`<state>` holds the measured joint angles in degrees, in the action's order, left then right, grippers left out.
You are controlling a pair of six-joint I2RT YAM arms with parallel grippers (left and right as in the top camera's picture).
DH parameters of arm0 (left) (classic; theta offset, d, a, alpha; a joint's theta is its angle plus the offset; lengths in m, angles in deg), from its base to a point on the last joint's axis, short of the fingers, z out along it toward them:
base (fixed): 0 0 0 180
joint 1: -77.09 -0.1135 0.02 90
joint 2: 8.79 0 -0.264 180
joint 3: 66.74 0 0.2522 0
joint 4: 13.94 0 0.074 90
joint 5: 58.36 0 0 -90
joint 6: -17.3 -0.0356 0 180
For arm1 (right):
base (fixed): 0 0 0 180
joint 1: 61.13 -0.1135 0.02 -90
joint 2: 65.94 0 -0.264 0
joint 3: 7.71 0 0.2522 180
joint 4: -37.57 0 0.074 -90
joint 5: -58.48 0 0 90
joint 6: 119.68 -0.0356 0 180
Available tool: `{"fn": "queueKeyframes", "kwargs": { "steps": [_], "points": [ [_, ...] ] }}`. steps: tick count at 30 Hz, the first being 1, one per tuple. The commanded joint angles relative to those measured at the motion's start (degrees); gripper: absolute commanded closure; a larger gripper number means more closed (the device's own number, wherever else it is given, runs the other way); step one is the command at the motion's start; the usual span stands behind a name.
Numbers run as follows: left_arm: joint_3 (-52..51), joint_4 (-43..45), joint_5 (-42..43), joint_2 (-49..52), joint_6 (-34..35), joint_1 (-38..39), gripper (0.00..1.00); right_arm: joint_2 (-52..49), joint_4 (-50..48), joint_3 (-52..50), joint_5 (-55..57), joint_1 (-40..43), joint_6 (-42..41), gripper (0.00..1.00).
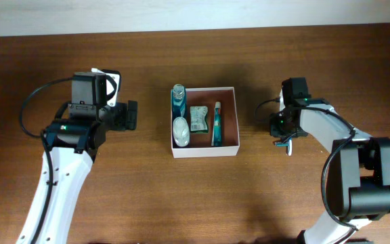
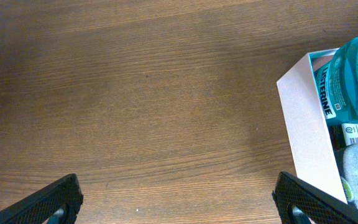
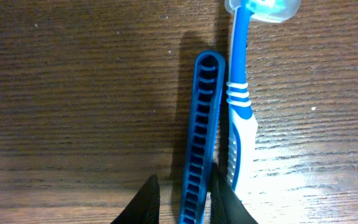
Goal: Pack container
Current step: 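Lower the right gripper and close it on the blue comb, then lift the blue comb with the right gripper and carry it into the box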
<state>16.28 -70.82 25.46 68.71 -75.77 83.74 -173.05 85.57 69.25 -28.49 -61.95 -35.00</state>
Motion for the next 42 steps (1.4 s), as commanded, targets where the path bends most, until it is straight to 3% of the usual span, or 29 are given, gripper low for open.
{"fn": "queueKeyframes", "kwargs": {
  "steps": [1, 6, 16, 29, 42],
  "points": [
    [0.2, 0.2, 0.4, 0.3, -0.9, -0.2, 0.01, -2.9, -0.2, -0.7, 0.3, 0.0, 0.6, 0.81],
    [0.2, 0.2, 0.4, 0.3, -0.9, -0.2, 0.01, -2.9, 0.0, -0.7, 0.3, 0.0, 0.6, 0.96],
    [0.2, 0.2, 0.4, 0.3, -0.9, -0.2, 0.0, -2.8, 0.9, -0.2, 0.7, 0.1, 0.5, 0.96],
    [0.2, 0.1, 0.4, 0.3, -0.9, -0.2, 0.0, -0.9, 11.4, 9.2, -0.3, -0.3, 0.0, 0.96],
    [0.2, 0.2, 0.4, 0.3, -0.9, -0.2, 0.01, 3.4, 19.8, 18.9, -0.4, -7.1, -2.3, 0.96]
  ]
}}
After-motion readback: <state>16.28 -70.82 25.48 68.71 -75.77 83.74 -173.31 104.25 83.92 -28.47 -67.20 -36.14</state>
